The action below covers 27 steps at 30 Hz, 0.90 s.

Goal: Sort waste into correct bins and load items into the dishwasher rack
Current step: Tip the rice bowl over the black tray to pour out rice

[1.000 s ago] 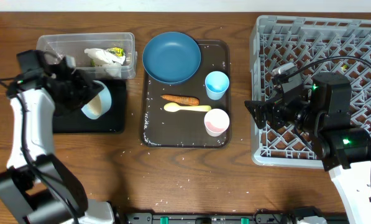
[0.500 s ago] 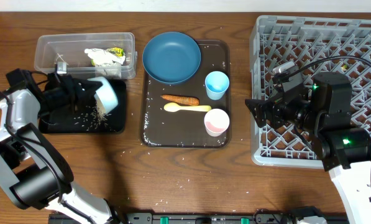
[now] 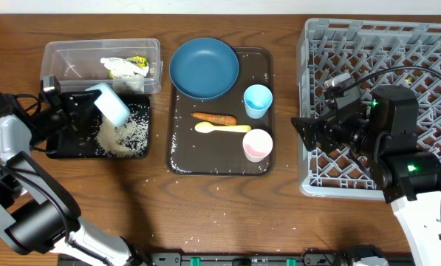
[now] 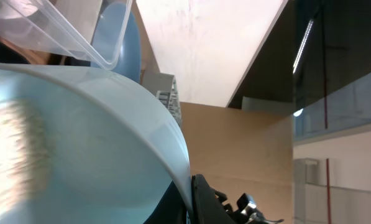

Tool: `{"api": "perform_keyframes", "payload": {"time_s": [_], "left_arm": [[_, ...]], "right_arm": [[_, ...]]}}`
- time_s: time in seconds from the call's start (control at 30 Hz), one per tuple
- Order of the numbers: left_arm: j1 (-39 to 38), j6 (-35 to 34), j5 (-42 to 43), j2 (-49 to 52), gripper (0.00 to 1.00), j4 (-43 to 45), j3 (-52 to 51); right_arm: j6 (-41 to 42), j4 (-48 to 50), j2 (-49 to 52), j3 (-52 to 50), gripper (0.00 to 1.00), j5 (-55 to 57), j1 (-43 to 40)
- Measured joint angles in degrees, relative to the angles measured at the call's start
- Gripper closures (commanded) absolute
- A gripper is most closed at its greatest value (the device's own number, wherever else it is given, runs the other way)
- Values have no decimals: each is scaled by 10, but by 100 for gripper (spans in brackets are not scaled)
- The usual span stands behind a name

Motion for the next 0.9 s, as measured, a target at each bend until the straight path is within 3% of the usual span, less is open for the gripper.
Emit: {"api": "perform_keyframes", "payload": {"time_s": [0.37,0.9], "left_arm": [[0,-71,6,0,94,0,0],[0,-91,-5,0,94,-52,-1]], "right_arm": [[0,-7,0,0,6,0,0],[0,-12,0,0,5,0,0]]}}
